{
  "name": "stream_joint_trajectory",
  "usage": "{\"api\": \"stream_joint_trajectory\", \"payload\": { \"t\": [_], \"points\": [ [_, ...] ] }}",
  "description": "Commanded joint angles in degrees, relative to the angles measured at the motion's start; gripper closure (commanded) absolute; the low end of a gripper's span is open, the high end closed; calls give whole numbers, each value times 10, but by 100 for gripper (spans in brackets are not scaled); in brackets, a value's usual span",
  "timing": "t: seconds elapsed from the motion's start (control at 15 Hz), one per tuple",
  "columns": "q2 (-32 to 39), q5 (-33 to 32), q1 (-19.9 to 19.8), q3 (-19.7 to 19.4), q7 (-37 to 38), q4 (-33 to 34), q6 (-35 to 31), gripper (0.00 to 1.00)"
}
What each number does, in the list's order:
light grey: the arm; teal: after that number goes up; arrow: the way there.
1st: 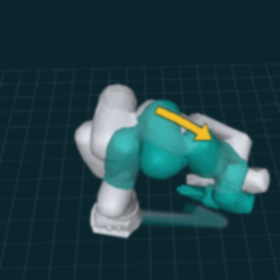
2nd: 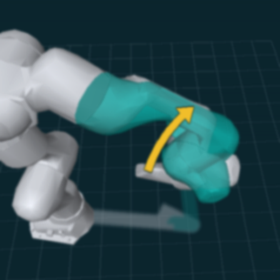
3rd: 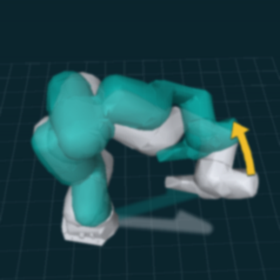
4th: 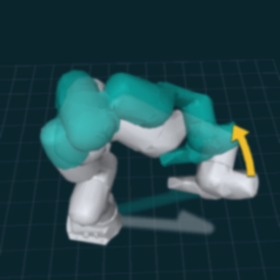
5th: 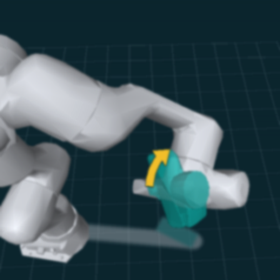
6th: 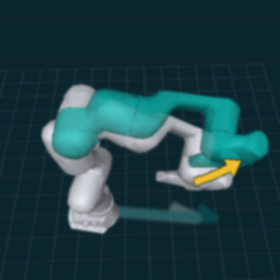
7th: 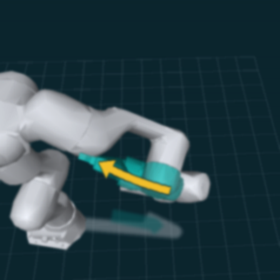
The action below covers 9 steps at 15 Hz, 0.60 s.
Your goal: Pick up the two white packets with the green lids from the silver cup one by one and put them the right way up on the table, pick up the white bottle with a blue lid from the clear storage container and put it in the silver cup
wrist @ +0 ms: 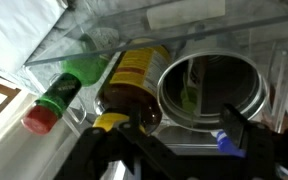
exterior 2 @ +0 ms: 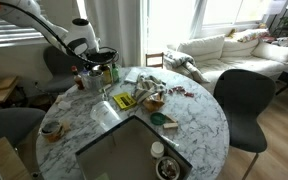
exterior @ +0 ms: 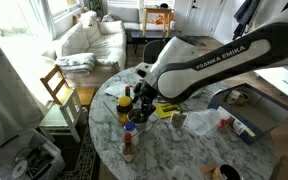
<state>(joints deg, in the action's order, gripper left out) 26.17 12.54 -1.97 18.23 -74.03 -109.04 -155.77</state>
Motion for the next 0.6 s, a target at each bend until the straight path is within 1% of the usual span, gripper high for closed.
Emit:
{"api": "stream_joint_trajectory", "payload": {
  "t": [0.0, 0.33, 0.4, 0.47, 0.53],
  "points": [
    [30, 10, -20, 22, -21, 22, 3, 51],
    [40, 7, -28, 30, -20, 27, 17, 89],
    [38, 6, -29, 29, -19, 28, 18, 95],
    [33, 5, -29, 27, -15, 27, 23, 96],
    [27, 5, -29, 26, -11, 27, 27, 94]
  ]
}}
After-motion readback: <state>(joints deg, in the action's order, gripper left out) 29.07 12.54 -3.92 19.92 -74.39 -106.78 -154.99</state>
